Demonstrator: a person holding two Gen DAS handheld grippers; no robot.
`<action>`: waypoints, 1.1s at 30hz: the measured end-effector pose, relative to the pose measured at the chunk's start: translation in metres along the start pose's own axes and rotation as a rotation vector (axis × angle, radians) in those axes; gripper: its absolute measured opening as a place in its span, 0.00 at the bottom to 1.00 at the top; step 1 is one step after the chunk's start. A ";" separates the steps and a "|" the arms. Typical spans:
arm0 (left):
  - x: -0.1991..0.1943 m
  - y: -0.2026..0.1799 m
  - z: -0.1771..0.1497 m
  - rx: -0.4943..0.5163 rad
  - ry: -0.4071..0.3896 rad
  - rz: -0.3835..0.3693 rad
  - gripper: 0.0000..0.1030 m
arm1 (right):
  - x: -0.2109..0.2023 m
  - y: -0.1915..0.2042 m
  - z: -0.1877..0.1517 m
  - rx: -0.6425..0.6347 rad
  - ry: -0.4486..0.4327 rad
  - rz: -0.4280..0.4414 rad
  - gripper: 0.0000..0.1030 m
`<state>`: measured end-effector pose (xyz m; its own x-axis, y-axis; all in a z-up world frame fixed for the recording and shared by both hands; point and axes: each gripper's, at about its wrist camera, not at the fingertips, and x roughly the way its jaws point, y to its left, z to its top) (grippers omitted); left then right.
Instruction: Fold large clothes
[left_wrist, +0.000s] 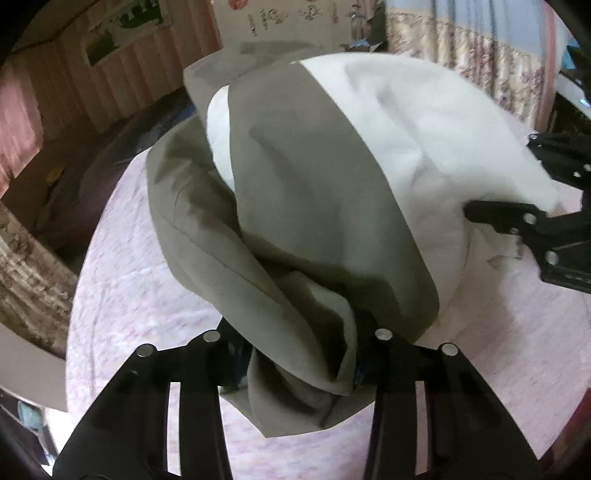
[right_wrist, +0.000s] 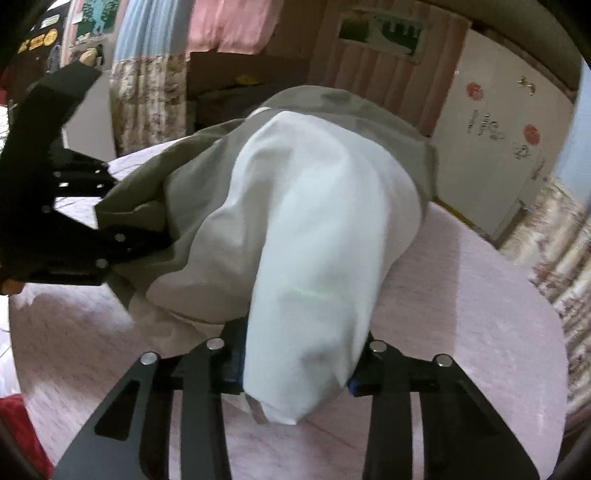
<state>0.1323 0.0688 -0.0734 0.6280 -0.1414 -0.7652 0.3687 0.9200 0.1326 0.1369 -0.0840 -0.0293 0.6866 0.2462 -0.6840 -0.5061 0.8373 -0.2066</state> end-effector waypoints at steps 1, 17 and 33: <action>-0.001 -0.010 0.004 0.009 -0.009 -0.007 0.37 | -0.004 -0.010 -0.004 0.019 -0.001 -0.012 0.34; 0.014 -0.176 0.062 0.202 -0.068 -0.111 0.50 | -0.052 -0.121 -0.116 0.125 0.057 -0.193 0.40; -0.037 -0.119 0.052 -0.013 -0.087 -0.005 0.97 | -0.131 -0.144 -0.119 0.380 -0.119 -0.221 0.98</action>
<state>0.1005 -0.0544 -0.0280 0.6833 -0.1765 -0.7084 0.3632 0.9239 0.1202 0.0580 -0.2953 0.0067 0.8230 0.0773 -0.5628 -0.1288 0.9903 -0.0522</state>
